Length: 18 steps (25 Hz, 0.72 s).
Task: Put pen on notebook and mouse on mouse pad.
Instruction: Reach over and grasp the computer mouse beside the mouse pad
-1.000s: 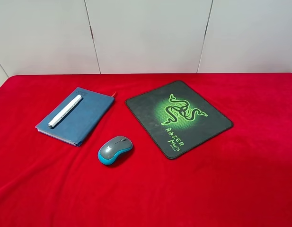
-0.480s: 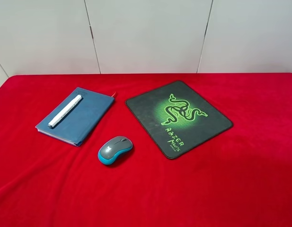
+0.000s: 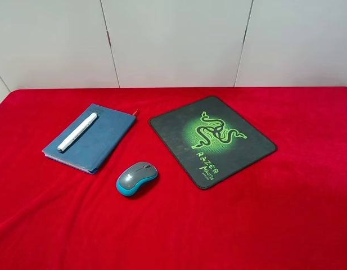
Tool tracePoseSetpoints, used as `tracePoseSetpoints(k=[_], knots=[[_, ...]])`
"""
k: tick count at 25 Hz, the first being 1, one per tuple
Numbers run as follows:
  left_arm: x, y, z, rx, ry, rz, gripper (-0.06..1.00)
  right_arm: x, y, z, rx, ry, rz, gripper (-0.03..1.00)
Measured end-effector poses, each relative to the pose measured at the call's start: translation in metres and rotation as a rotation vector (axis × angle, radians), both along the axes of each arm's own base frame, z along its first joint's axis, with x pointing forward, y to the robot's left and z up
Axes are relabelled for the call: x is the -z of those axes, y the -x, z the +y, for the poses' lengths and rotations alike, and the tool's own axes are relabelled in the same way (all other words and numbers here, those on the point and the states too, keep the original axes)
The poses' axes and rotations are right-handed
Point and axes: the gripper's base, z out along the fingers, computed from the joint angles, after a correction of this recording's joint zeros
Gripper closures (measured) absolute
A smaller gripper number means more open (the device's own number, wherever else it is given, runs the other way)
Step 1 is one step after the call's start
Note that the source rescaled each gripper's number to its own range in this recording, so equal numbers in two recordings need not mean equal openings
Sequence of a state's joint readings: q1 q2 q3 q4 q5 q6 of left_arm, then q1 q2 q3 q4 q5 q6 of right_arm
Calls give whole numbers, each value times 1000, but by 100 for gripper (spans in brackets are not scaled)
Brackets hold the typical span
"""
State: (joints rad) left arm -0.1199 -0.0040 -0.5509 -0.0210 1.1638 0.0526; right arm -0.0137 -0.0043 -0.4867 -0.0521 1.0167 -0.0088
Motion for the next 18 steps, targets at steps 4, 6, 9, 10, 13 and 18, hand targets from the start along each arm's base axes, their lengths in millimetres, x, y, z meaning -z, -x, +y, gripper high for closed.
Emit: tracePoseSetpoints(k=[4,6,9,10,13,18], knots=[[2,-1,0,-2,-4,6,-5,0,0,0,0,0,0,-3],[2,-1,0,-2,-3,7,-5,0,0,0,0,0,0,-3],[2,-1,0,-2,-3,7,-5,0,0,0,0,0,0,-3],[2,-1,0,-2,-3,7,-5,0,0,0,0,0,0,-3],[2,-1,1,-9,-12,5,-5,0,0,0,0,0,0,-3],[2,-2,5,-37,-50,2,-5,0,0,0,0,0,0,-3]])
